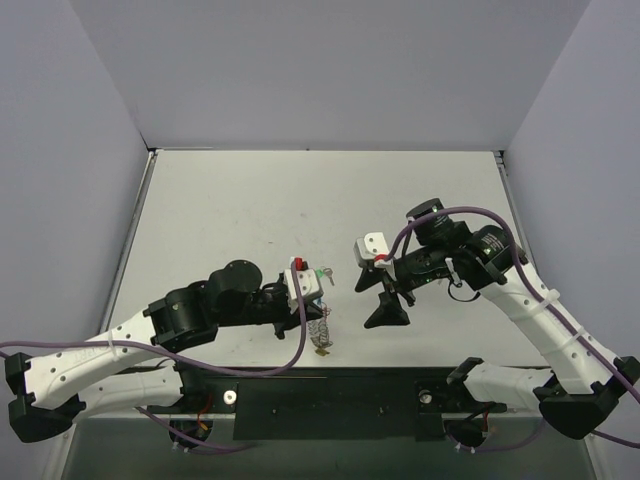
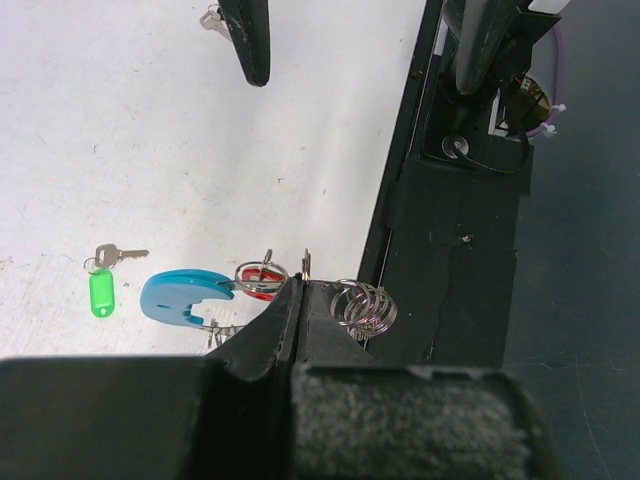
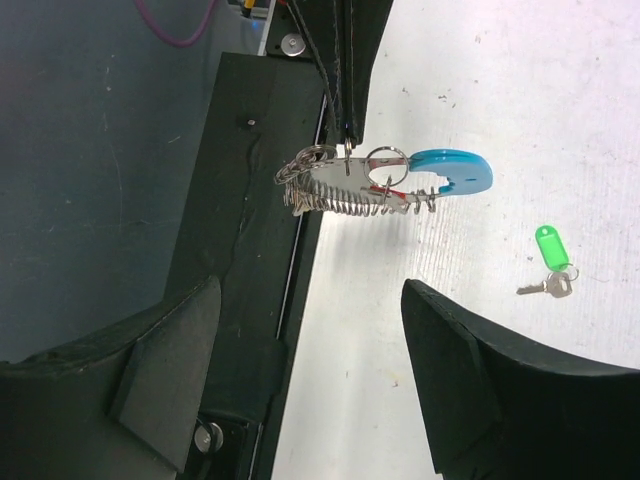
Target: Put the keys on the keyring
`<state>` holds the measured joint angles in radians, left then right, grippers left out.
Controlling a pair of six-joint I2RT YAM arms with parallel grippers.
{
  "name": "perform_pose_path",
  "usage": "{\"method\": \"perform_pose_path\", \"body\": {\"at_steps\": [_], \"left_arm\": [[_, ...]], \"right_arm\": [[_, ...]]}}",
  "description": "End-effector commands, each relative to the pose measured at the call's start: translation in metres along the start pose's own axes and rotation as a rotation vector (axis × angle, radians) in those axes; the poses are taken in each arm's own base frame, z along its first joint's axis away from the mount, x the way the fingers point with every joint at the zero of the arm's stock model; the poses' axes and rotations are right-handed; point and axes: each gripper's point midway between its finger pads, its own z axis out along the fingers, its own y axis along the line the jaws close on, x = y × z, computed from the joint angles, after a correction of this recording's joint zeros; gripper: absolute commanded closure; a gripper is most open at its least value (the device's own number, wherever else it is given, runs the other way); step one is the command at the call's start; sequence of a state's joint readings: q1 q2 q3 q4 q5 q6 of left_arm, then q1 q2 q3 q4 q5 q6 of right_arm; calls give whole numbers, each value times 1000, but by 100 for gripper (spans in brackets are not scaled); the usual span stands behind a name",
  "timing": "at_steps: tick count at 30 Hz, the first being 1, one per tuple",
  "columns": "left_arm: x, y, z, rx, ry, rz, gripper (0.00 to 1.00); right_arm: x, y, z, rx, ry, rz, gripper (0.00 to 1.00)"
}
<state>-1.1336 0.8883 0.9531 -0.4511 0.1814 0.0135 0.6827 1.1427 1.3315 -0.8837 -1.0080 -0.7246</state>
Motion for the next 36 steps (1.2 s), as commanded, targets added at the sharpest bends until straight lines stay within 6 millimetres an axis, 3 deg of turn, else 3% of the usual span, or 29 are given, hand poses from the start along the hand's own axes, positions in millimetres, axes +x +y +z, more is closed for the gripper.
{"method": "perform_pose_path", "body": {"at_steps": [1, 8, 17, 28, 36], "left_arm": [[-36, 1, 0, -19, -123, 19, 100], [-40, 2, 14, -37, -141, -4, 100], [-52, -3, 32, -24, -180, 1, 100], [-57, -4, 41, -26, -215, -3, 100], [-57, -5, 41, -23, -230, -12, 100]], "right_arm": [[10, 6, -1, -28, 30, 16, 32], [2, 5, -6, -12, 31, 12, 35], [4, -6, 4, -5, 13, 51, 59], [21, -8, 16, -21, 53, 61, 64], [21, -7, 19, -36, 51, 57, 69]]}}
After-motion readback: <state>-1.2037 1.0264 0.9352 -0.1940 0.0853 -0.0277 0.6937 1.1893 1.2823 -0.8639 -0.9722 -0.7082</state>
